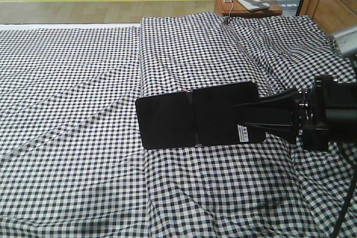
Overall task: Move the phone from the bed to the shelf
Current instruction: 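Raise the held phone higher above the bed, then turn the base away from the bed holding the phone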
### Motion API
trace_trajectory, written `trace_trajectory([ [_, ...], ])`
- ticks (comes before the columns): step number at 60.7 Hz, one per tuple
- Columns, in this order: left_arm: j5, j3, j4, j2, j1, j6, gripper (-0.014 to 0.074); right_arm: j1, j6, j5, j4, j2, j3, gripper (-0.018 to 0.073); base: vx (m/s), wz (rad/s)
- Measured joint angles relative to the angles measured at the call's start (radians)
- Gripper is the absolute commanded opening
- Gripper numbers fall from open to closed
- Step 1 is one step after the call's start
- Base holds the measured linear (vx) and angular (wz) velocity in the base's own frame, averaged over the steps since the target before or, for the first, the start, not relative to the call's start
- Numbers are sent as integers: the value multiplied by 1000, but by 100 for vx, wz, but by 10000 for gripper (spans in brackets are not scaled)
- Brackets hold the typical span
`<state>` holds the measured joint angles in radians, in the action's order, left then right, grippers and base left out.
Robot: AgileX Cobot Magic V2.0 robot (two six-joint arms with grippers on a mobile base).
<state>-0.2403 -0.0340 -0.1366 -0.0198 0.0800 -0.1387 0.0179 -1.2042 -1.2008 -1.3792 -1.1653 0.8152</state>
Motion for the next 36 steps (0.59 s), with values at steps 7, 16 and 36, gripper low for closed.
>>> trace_trajectory([
  [7,0,0,0,0,0,0,1,0,0,0,0,0,0,-4,0,1],
  [16,0,0,0,0,0,0,1,0,0,0,0,0,0,-4,-1,4],
  [36,0,0,0,0,0,0,1,0,0,1,0,0,0,-4,-3,13],
])
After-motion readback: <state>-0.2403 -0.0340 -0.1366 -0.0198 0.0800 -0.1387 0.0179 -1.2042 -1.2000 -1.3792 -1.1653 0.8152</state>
